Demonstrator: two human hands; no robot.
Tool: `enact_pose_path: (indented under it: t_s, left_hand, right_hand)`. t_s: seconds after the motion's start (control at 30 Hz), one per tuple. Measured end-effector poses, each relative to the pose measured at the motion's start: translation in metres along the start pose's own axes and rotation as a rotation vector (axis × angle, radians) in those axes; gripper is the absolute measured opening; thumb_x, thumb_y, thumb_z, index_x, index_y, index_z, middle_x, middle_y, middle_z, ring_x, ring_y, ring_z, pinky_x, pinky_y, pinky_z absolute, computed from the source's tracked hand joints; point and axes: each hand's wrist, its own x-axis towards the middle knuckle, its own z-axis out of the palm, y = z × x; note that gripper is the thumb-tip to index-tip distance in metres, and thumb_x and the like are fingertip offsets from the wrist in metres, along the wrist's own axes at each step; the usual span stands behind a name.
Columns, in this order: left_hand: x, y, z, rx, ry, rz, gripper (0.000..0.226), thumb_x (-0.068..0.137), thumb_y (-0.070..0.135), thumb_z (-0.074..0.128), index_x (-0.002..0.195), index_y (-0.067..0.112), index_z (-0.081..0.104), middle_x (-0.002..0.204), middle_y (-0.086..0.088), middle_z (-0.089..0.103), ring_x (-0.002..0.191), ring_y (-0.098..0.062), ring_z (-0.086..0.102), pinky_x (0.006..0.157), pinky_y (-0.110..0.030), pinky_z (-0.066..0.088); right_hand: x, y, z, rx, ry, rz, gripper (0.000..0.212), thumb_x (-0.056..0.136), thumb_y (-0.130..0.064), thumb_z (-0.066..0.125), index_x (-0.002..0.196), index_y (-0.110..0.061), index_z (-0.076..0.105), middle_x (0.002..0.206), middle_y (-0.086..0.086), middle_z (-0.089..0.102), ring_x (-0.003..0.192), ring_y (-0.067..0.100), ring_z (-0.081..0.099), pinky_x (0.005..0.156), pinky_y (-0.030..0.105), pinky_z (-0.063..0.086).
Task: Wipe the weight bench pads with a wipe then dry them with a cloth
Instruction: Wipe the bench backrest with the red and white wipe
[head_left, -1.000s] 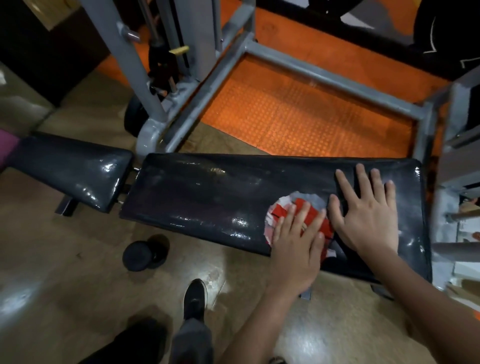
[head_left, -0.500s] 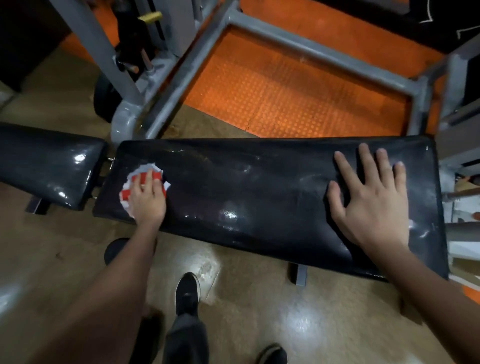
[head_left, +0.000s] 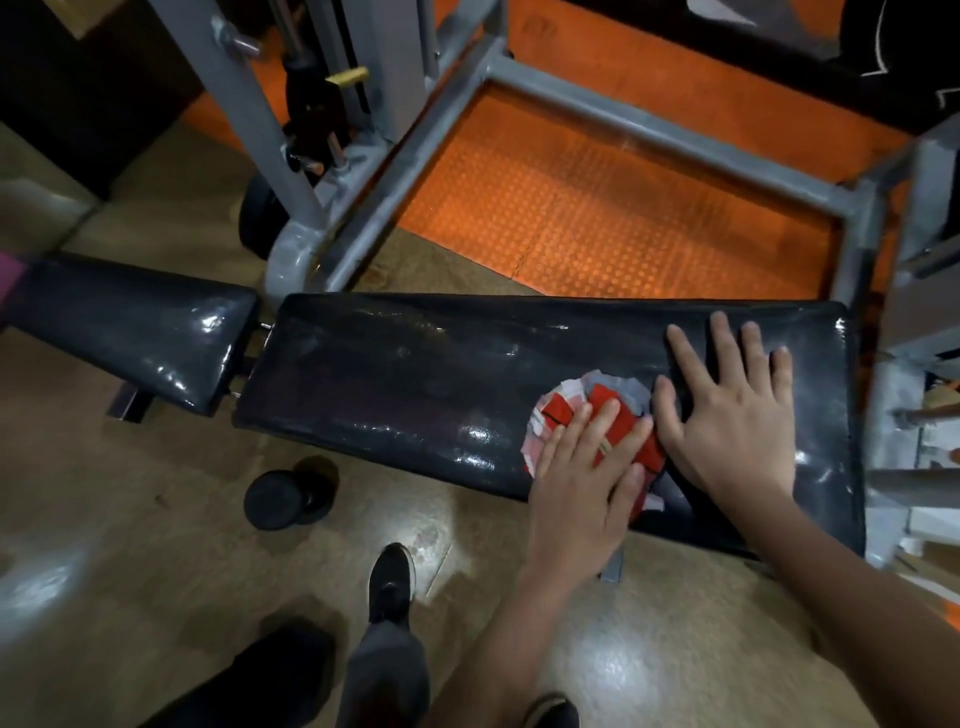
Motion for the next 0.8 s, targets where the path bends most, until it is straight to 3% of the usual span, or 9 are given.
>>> enact_pose_path:
  t_s: [0.07, 0.17, 0.2, 0.3, 0.4, 0.47, 0.6, 0.7, 0.8]
  left_hand:
    - [0.001, -0.028, -0.01, -0.049, -0.034, -0.002, 0.044, 0.107, 0.042, 0.035, 0.151, 0.044, 0.034, 0.163, 0.016, 0.025, 0.154, -0.006, 0.01, 0.121, -0.021, -0.005]
    - [0.006, -0.139, -0.03, -0.132, 0.079, -0.324, 0.043, 0.105, 0.026, 0.044, 0.144, 0.011, 0.05, 0.142, -0.003, 0.055, 0.134, -0.029, 0.05, 0.102, -0.018, 0.041]
    - [0.008, -0.182, -0.042, -0.07, 0.117, -0.455, 0.044, 0.103, 0.028, 0.042, 0.14, 0.006, 0.052, 0.139, -0.011, 0.055, 0.128, -0.037, 0.051, 0.098, -0.019, 0.043]
    - [0.011, -0.279, -0.071, 0.12, 0.079, -0.626, 0.055, 0.104, 0.04, 0.024, 0.143, 0.01, 0.048, 0.155, -0.015, 0.037, 0.145, -0.035, 0.028, 0.118, -0.045, 0.025]
    - [0.03, -0.3, -0.076, 0.161, 0.096, -0.748, 0.058, 0.105, 0.044, 0.02, 0.153, 0.016, 0.038, 0.163, -0.011, 0.026, 0.151, -0.029, 0.018, 0.123, -0.046, 0.013]
    - [0.047, -0.283, -0.07, 0.201, 0.164, -0.816, 0.055, 0.105, 0.041, 0.021, 0.152, 0.021, 0.042, 0.161, -0.01, 0.032, 0.148, -0.031, 0.026, 0.122, -0.048, 0.016]
    - [0.064, -0.15, -0.031, 0.256, 0.109, -0.361, 0.049, 0.094, 0.028, 0.035, 0.131, 0.011, 0.062, 0.143, -0.019, 0.053, 0.134, -0.042, 0.048, 0.115, -0.047, 0.026]
    - [0.058, -0.009, -0.013, 0.096, 0.017, -0.181, 0.047, 0.103, 0.033, 0.037, 0.149, 0.025, 0.042, 0.16, -0.01, 0.032, 0.15, -0.033, 0.024, 0.119, -0.049, 0.024]
    - [0.031, 0.016, -0.001, 0.003, -0.027, -0.035, 0.049, 0.109, 0.035, 0.03, 0.157, 0.036, 0.024, 0.167, 0.01, 0.015, 0.155, -0.01, -0.001, 0.126, -0.037, 0.007]
  right_hand:
    - [0.001, 0.001, 0.0, -0.004, -0.005, 0.003, 0.063, 0.102, -0.053, 0.027, 0.16, -0.029, 0.033, 0.169, 0.012, 0.024, 0.157, 0.035, 0.014, 0.127, 0.056, 0.009]
    - [0.003, 0.002, 0.003, -0.006, 0.011, 0.005, 0.062, 0.102, -0.052, 0.029, 0.159, -0.029, 0.035, 0.168, 0.013, 0.026, 0.157, 0.035, 0.015, 0.127, 0.055, 0.009]
    - [0.003, 0.001, 0.004, -0.013, 0.017, 0.004, 0.062, 0.102, -0.051, 0.029, 0.159, -0.029, 0.035, 0.168, 0.012, 0.026, 0.157, 0.035, 0.015, 0.127, 0.054, 0.008]
    - [0.002, 0.001, 0.006, -0.023, 0.039, 0.003, 0.061, 0.102, -0.05, 0.031, 0.159, -0.03, 0.035, 0.168, 0.012, 0.026, 0.157, 0.035, 0.015, 0.128, 0.053, 0.007]
    - [0.004, 0.0, 0.006, -0.025, 0.038, 0.0, 0.061, 0.102, -0.051, 0.031, 0.16, -0.031, 0.033, 0.168, 0.012, 0.025, 0.157, 0.034, 0.014, 0.128, 0.053, 0.006]
    - [0.003, -0.002, 0.002, -0.02, 0.041, 0.001, 0.061, 0.102, -0.05, 0.03, 0.16, -0.031, 0.034, 0.168, 0.013, 0.025, 0.157, 0.035, 0.015, 0.127, 0.054, 0.008]
    - [0.003, -0.004, -0.004, -0.009, 0.032, 0.004, 0.062, 0.101, -0.05, 0.029, 0.159, -0.028, 0.035, 0.168, 0.014, 0.026, 0.157, 0.036, 0.016, 0.126, 0.056, 0.01]
    - [0.001, -0.005, -0.007, -0.006, 0.019, 0.009, 0.063, 0.101, -0.05, 0.03, 0.159, -0.028, 0.037, 0.168, 0.014, 0.026, 0.157, 0.036, 0.017, 0.126, 0.057, 0.011]
    - [0.001, -0.004, -0.006, -0.007, 0.012, -0.001, 0.062, 0.101, -0.05, 0.03, 0.159, -0.027, 0.037, 0.167, 0.015, 0.027, 0.156, 0.036, 0.018, 0.126, 0.057, 0.012]
